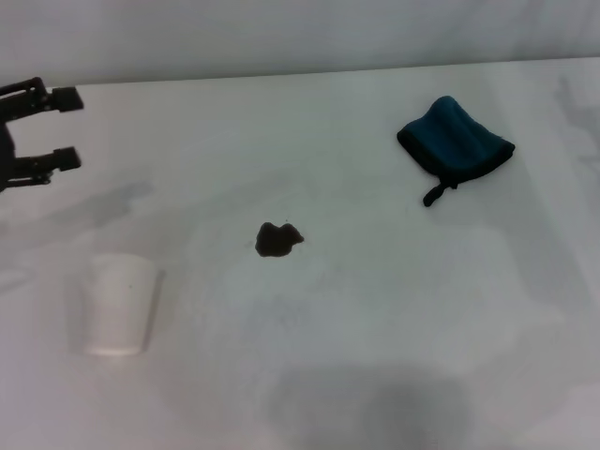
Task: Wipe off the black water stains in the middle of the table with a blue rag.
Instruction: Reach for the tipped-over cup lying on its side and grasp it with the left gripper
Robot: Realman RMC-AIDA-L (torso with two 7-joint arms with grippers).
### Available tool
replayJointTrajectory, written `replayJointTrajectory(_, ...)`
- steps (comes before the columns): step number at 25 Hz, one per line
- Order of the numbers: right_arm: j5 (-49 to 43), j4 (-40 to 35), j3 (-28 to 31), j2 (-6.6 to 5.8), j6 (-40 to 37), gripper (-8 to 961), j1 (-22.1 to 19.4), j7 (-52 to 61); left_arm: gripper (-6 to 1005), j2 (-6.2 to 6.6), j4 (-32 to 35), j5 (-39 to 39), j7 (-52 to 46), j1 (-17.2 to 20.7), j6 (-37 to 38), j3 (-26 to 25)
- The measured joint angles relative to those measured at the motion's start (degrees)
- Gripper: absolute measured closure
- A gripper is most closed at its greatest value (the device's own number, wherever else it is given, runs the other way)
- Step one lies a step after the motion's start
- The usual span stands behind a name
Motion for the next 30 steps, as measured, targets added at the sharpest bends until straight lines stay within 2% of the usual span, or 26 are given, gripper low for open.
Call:
replayJointTrajectory(3, 0.0, -0.01, 0.01, -0.02, -0.33, 82, 0.26, 0.0, 137, 0.06, -7.74, -1.13, -3.04, -4.47, 2.33, 6.98)
replayJointTrajectory(5, 0.0, -0.04, 0.01, -0.03, -1.28, 82, 1.04, 0.0, 137, 0.13, -12.49, -4.29, -5.41, -6.73, 5.06, 13.42)
replayJointTrajectory(7, 0.0, -0.08, 0.0, -0.02, -1.75, 82, 1.33, 0.0, 137, 0.22, -18.38, -9.25, -9.22, -9.27, 9.83, 22.13)
replayJointTrajectory(9, -0.01, -0.19, 0.0, 0.08, -2.38, 82, 1.8, 0.0, 137, 0.23, -21.63, -9.95, -11.35, -11.48, 12.48, 25.46)
replayJointTrajectory(10, 0.0, -0.23, 0.01, 0.08, -2.57, 82, 1.86, 0.0, 137, 0.42, -23.23, -8.12, -12.35, -14.32, 14.87, 26.23)
replayJointTrajectory(13, 0.0, -0.62, 0.0, 0.24, -2.73, 83, 1.75, 0.0, 137, 0.7, -23.73, -0.64, -13.39, -19.64, 18.0, 26.25)
replayJointTrajectory(15, 0.0, -0.89, 0.0, 0.4, -2.73, 83, 1.56, 0.0, 137, 0.45, -23.89, 4.72, -14.12, -22.65, 19.1, 26.26)
replayJointTrajectory(18, 0.0, -0.95, 0.0, 0.49, -2.74, 83, 1.47, 0.0, 138, -0.34, -23.77, 9.89, -15.55, -25.26, 19.84, 26.23)
replayJointTrajectory(22, 0.1, -0.83, 0.23, 0.57, -2.76, 83, 1.35, 0.0, 138, -1.15, -23.54, 14.07, -16.51, -26.58, 20.77, 26.21)
replayJointTrajectory(23, 0.16, -0.83, 0.3, 0.57, -2.77, 83, 1.3, 0.0, 138, -1.48, -23.55, 15.89, -16.73, -27.01, 21.15, 26.22)
replayJointTrajectory(24, 0.19, -0.85, 0.33, 0.57, -2.79, 83, 1.26, 0.0, 138, -2.71, -23.79, 21.25, -17.18, -28.6, 22.17, 26.18)
replayJointTrajectory(26, 0.25, -0.86, 0.35, 0.56, -2.89, 83, 1.2, 0.0, 138, -4.1, -24.19, 25.08, -17.57, -29.93, 22.43, 26.18)
replayJointTrajectory(27, 0.27, -0.87, 0.39, 0.52, -3.42, 83, 1.34, 0.0, 138, -5.27, -24.42, 27.19, -17.82, -30.91, 22.45, 26.17)
replayJointTrajectory(30, 0.27, -0.88, 0.37, 0.52, -4.24, 82, 1.69, 0.0, 138, -6.27, -24.48, 28.72, -17.94, -31.79, 22.23, 26.17)
